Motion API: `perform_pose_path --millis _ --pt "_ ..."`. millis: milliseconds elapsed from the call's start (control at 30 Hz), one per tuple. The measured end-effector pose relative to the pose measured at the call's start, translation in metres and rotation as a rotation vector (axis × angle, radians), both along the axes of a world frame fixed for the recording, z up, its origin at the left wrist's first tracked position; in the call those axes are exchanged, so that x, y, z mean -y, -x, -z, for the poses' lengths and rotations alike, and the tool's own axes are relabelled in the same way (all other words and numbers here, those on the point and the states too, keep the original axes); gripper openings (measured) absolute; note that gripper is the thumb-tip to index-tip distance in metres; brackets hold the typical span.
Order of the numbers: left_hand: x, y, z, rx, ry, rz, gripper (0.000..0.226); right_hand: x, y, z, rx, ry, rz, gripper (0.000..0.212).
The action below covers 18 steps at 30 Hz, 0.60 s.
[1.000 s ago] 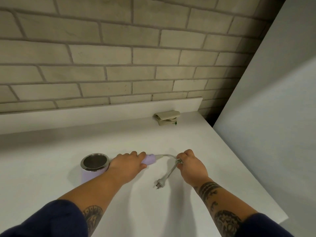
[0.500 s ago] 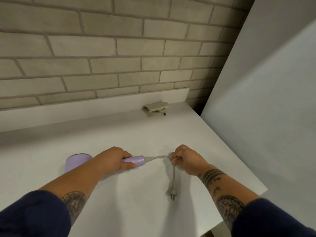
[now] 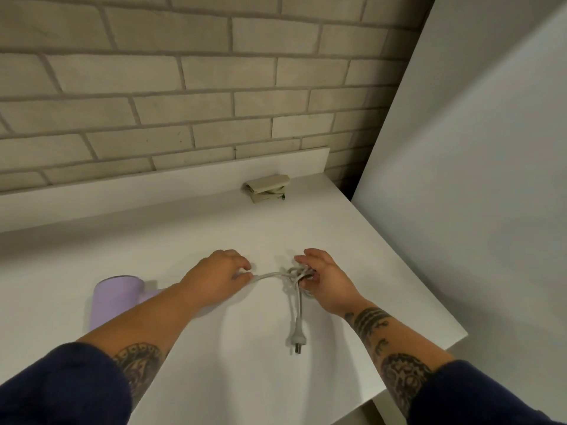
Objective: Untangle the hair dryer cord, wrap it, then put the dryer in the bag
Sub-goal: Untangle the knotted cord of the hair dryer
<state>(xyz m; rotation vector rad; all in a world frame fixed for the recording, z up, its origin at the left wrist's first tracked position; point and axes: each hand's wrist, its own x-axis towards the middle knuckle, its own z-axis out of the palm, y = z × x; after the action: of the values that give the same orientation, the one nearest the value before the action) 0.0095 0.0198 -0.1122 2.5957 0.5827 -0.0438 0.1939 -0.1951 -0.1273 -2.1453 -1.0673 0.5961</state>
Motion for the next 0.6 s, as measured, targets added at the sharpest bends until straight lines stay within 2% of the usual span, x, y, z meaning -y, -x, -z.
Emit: perform_pose_path --millis 100,200,333,467,533,600 --pt "0.025 -0.032 -0.003 0.088 -0.012 0.026 0.031 0.004 -0.008 0.005 0.01 -0.156 0.136 0.056" --pt "0.04 -0.059 -0.001 0.064 0.053 0.024 0.04 0.005 -0.017 0.01 0.007 -0.225 0.251 0.04" --pt "0.052 -0.075 0.012 0.059 0.176 0.031 0.051 0.011 -0.026 0.023 -0.125 -0.182 0.201 0.024" --pt "0.065 -0.079 0.025 0.137 0.354 -0.105 0.028 0.007 -0.029 0.025 -0.179 -0.172 0.229 0.021" --pt "0.07 -0.079 0.027 0.159 0.459 -0.194 0.026 0.002 -0.029 0.02 -0.296 -0.185 0.249 0.025" --pt "0.072 -0.079 0.026 0.218 0.515 -0.309 0.024 -0.001 -0.03 0.009 -0.531 -0.262 0.285 0.033"
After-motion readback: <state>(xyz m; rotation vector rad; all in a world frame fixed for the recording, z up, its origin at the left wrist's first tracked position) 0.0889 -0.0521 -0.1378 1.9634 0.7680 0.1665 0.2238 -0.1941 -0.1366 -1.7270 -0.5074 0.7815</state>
